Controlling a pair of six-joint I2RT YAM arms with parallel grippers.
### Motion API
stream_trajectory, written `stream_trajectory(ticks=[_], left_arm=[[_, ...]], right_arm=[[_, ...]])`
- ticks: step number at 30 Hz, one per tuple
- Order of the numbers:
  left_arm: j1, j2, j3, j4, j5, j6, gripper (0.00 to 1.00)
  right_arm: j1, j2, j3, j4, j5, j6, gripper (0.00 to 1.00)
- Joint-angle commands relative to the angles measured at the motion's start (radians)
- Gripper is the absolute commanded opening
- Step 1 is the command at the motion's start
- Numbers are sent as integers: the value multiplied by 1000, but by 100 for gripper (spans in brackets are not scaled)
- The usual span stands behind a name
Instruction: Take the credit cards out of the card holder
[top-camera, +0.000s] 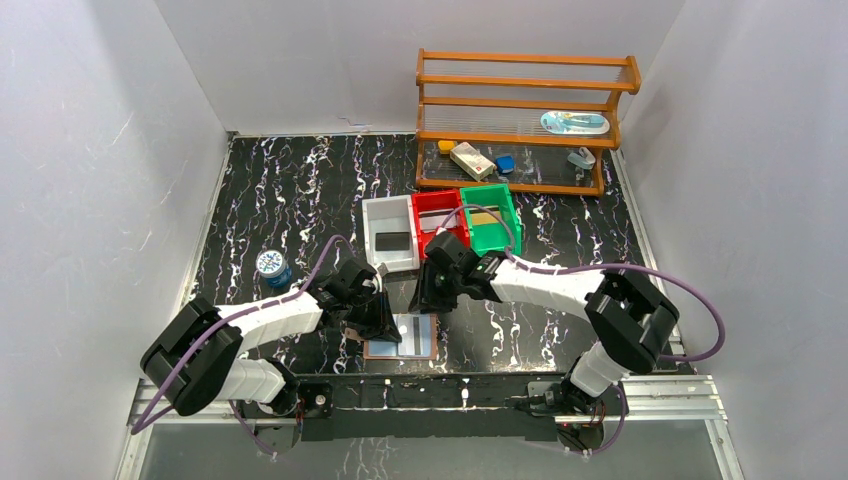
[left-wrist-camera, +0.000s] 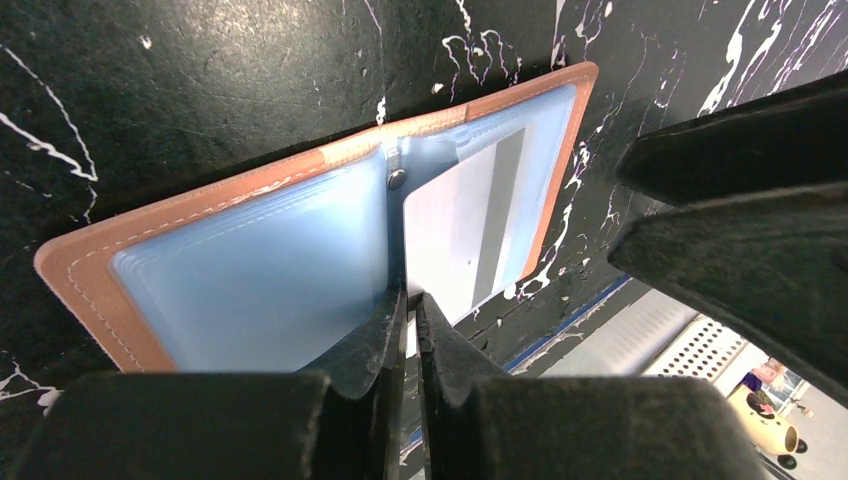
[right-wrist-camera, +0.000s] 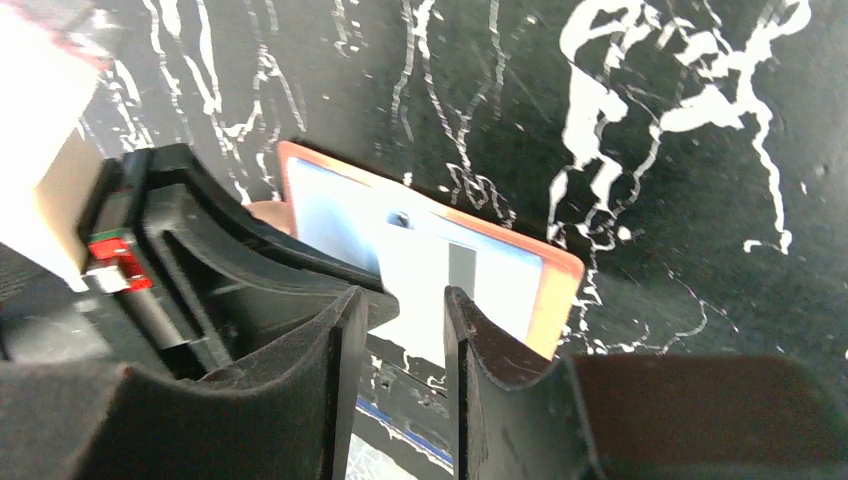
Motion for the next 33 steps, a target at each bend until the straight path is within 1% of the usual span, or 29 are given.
stream_trajectory(ticks=[1, 3, 7, 8, 9, 10, 11, 12, 13, 15, 16, 18, 19, 23, 29, 33], left_arm=[[-4, -16, 19, -49, -27, 13, 5], [-4, -14, 23, -52, -25, 14, 5], [-4, -17, 27, -56, -20, 17, 6], [-4, -15, 30, -59, -17, 22, 6], [-4, -12, 35, -63, -17, 22, 8], [-3, -13, 36, -58, -16, 21, 10], [-3, -14, 35, -47, -9, 16, 14], [-3, -13, 34, -31, -2, 7, 21], [-4, -9, 33, -21, 5, 0, 25], [-4, -2, 26, 10, 22, -20, 27], [-3, -12, 11, 35, 25, -41, 26], [-4, -19, 7, 41, 20, -45, 18], [-4, -23, 6, 37, 15, -45, 12], [-4, -49, 13, -17, -29, -32, 1], [-3, -110, 32, -119, -108, -1, 0], [-2, -122, 50, -174, -145, 21, 0]], right_arm=[[15, -20, 10, 13, -2, -38, 43], [19, -17, -25, 72, -31, -4, 43], [24, 5, -94, 107, -42, 67, 44], [23, 11, -158, 182, -70, 98, 44], [19, 25, -200, 245, -104, 120, 44], [7, 33, -212, 256, -128, 128, 43], [4, 41, -202, 220, -104, 127, 41], [5, 46, -191, 184, -88, 128, 40], [5, 48, -189, 165, -75, 129, 39], [4, 49, -190, 146, -63, 134, 38], [4, 52, -190, 147, -64, 136, 37], [4, 54, -190, 148, -64, 136, 37], [3, 55, -190, 147, -64, 134, 37], [2, 52, -188, 129, -48, 135, 37], [-1, 46, -186, 107, -19, 135, 37], [-4, 37, -186, 105, -8, 129, 38]])
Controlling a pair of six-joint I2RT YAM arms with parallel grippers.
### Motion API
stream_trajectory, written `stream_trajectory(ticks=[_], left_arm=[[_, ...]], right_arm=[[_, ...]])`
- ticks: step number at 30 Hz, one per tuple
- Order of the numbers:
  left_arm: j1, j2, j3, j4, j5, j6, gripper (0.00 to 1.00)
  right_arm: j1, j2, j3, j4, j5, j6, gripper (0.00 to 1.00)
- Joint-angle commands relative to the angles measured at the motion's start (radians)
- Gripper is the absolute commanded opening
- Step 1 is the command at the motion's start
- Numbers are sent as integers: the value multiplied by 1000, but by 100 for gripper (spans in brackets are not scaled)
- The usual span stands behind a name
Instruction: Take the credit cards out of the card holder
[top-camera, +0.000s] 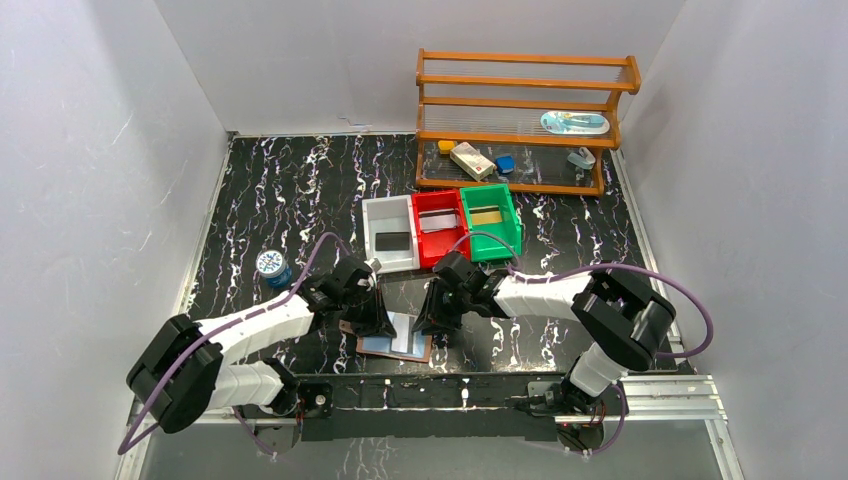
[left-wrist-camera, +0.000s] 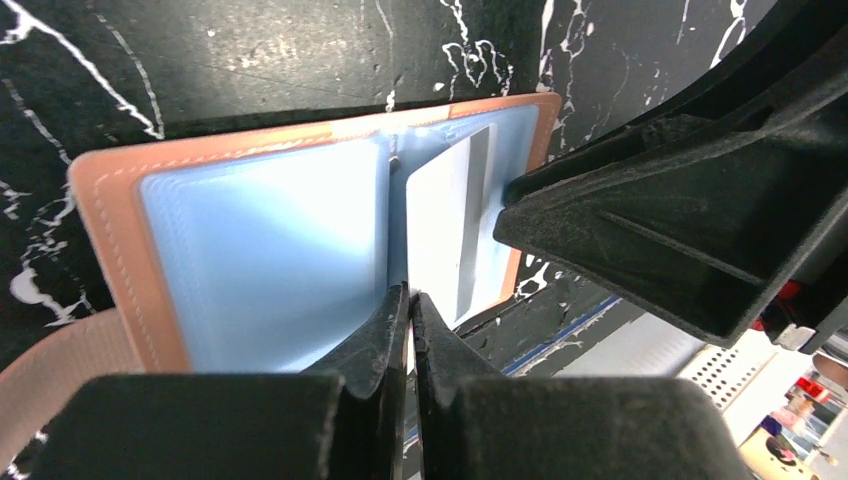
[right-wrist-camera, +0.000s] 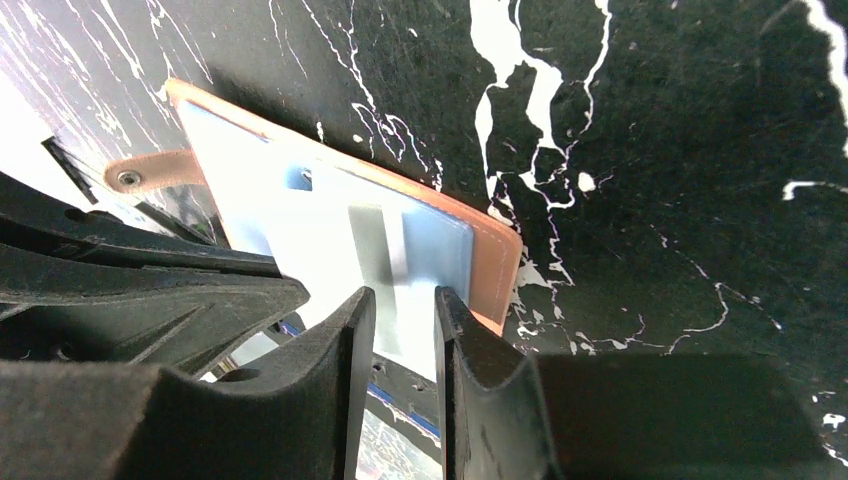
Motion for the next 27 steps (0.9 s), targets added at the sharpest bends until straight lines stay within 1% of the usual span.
stream_trajectory(ticks=[1, 8, 14, 17, 20, 24, 27], left_arm=[[-1, -28, 40, -102, -81, 41, 0], [-1, -31, 39, -124, -97, 51, 0], [-1, -29, 32, -108, -91, 40, 0], [-1, -37, 33, -116, -111, 35, 0], [-2, -49, 41, -128, -131, 32, 0], [-2, -53, 41, -123, -121, 32, 0], [-2, -48, 45, -126, -117, 37, 0]], right_arm=[[-7, 18, -2, -108, 105, -19, 38], [-23, 16, 36, -130, 131, -69, 38], [-25, 33, 159, -200, 197, -182, 40], [-22, 7, 203, -229, 214, -216, 40], [-18, -32, 176, -152, 172, -199, 40], [-11, -33, 99, 13, 38, -101, 40], [-1, -34, 37, 65, 22, -39, 41]])
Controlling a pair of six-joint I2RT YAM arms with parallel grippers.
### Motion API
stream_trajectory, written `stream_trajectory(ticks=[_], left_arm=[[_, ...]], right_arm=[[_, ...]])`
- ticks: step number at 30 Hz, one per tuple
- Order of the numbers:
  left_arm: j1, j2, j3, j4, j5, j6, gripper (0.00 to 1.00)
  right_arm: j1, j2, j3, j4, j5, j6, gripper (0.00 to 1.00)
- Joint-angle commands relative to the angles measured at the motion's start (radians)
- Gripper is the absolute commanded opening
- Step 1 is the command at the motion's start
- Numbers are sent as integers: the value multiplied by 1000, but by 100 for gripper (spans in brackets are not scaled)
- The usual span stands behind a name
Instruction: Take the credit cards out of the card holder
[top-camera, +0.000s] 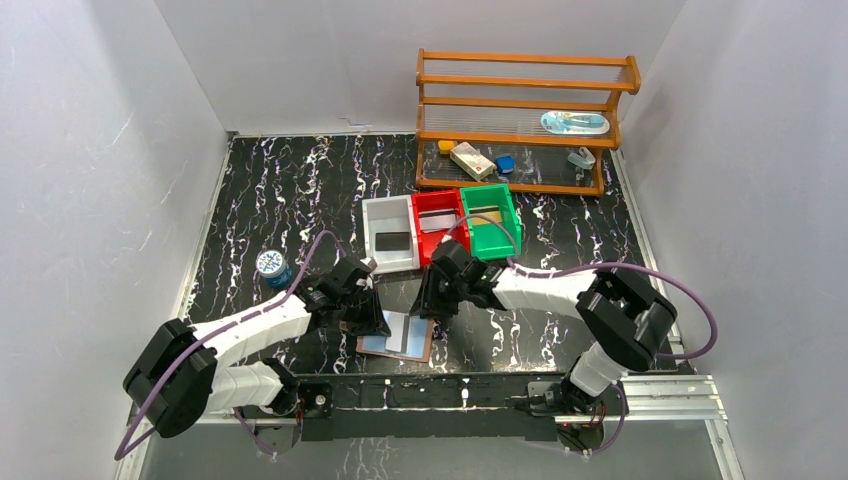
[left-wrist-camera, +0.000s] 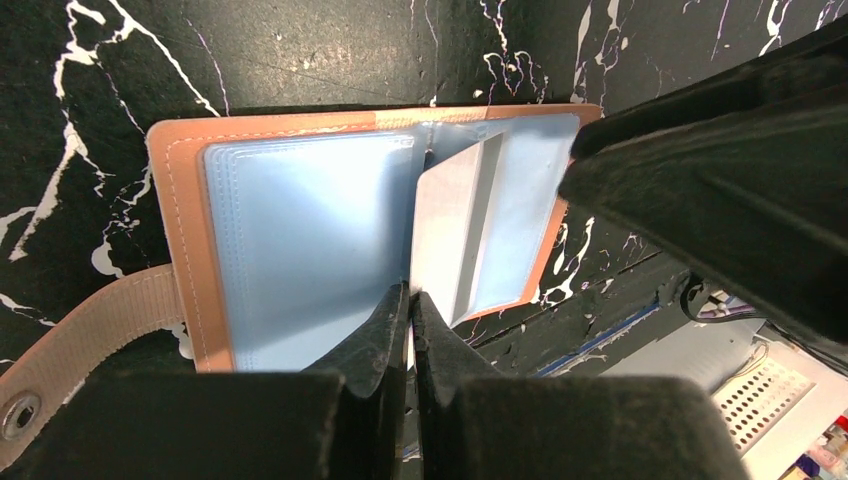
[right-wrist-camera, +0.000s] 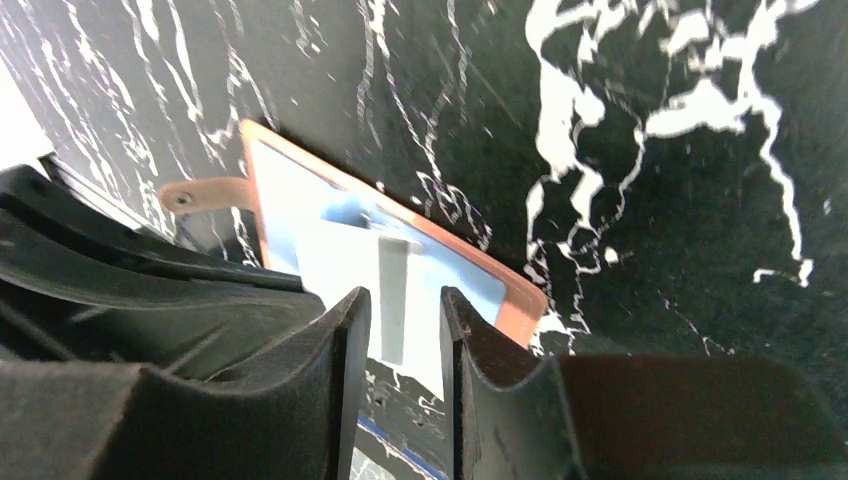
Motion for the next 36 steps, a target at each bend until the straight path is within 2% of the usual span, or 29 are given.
stream_trajectory(ticks=[1, 10, 14, 19, 24, 28, 34, 36], left_arm=[[-1, -14, 26, -41, -29, 10, 0], [-2, -17, 20, -13, 3, -1, 0], [-1, -21, 13, 26, 46, -11, 7], [-2, -7, 6, 83, 96, -29, 13], [-2, 4, -1, 108, 119, -37, 14], [-2, 21, -4, 112, 135, -27, 13], [-2, 27, 10, 52, 87, -3, 1], [-2, 18, 24, 8, 47, 11, 0]], right_arm=[[17, -28, -93, 141, -69, 102, 41], [20, 71, -134, 257, -192, 136, 42], [19, 100, -112, 188, -180, 141, 42], [17, 103, -117, 182, -175, 153, 42], [17, 113, -120, 187, -182, 157, 42], [16, 117, -121, 189, -184, 159, 42], [13, 113, -123, 175, -174, 160, 42], [10, 108, -123, 163, -160, 159, 42]])
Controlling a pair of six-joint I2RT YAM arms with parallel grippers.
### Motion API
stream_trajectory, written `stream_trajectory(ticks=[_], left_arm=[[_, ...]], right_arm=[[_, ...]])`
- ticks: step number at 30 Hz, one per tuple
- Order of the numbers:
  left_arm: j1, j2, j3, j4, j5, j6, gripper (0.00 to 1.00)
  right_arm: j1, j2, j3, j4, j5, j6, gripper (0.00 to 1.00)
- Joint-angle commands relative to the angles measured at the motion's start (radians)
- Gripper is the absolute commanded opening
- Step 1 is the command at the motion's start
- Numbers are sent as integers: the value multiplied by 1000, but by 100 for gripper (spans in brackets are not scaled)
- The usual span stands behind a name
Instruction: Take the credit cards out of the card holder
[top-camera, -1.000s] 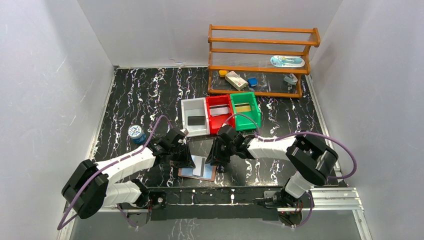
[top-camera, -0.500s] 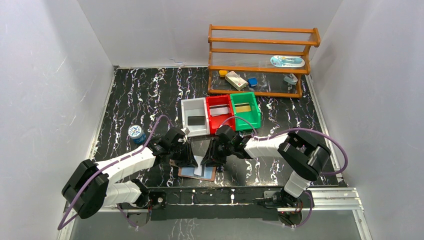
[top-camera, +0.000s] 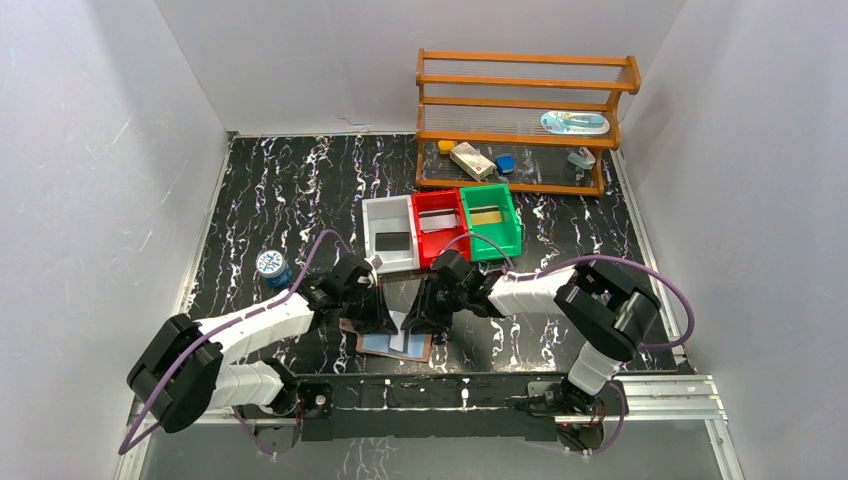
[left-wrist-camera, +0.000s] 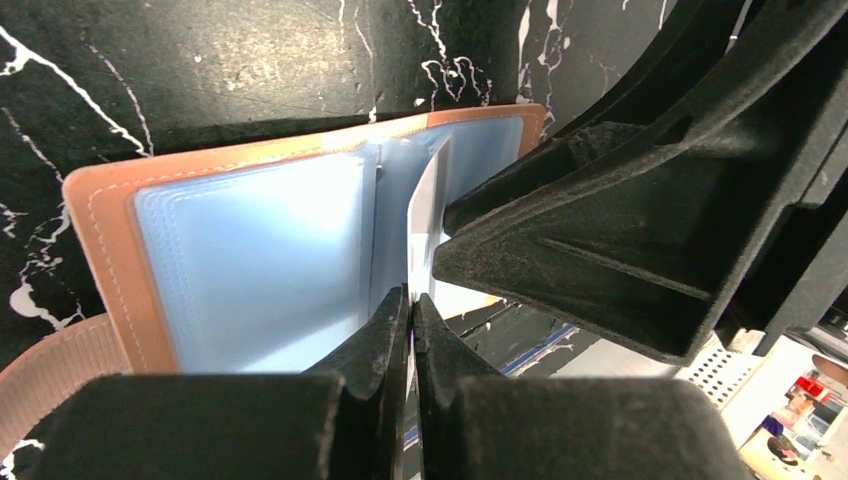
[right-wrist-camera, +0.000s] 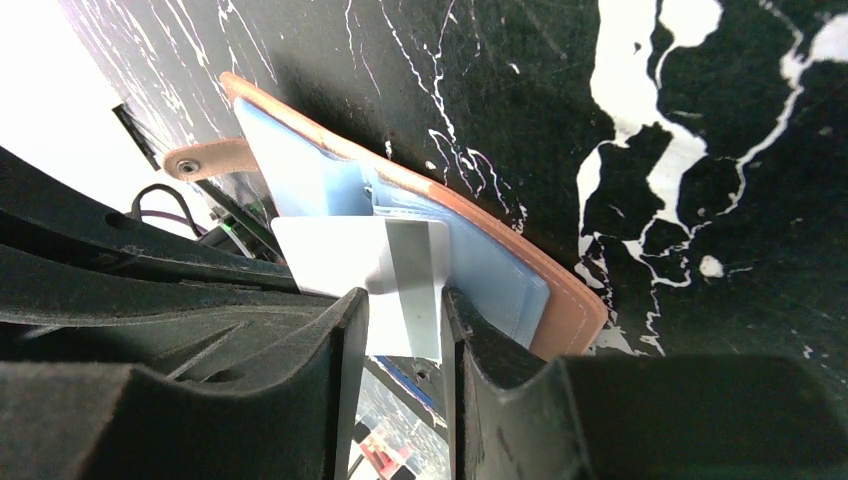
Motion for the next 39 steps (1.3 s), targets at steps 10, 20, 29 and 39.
stream_trajectory(ticks=[10, 20, 29, 39], left_arm=[[-1, -109, 71, -199, -168, 61, 0], [0, -189, 188, -315, -268, 109, 0], [38, -274, 229, -329, -260, 137, 0], [189, -324, 249, -265, -112, 179, 0]], right_arm=[[-10, 4, 26, -106, 66, -67, 48], [-12, -137, 86, -17, 136, -194, 77], [-20, -366, -7, 95, 334, -275, 87], [-249, -507, -101, 112, 142, -283, 98]])
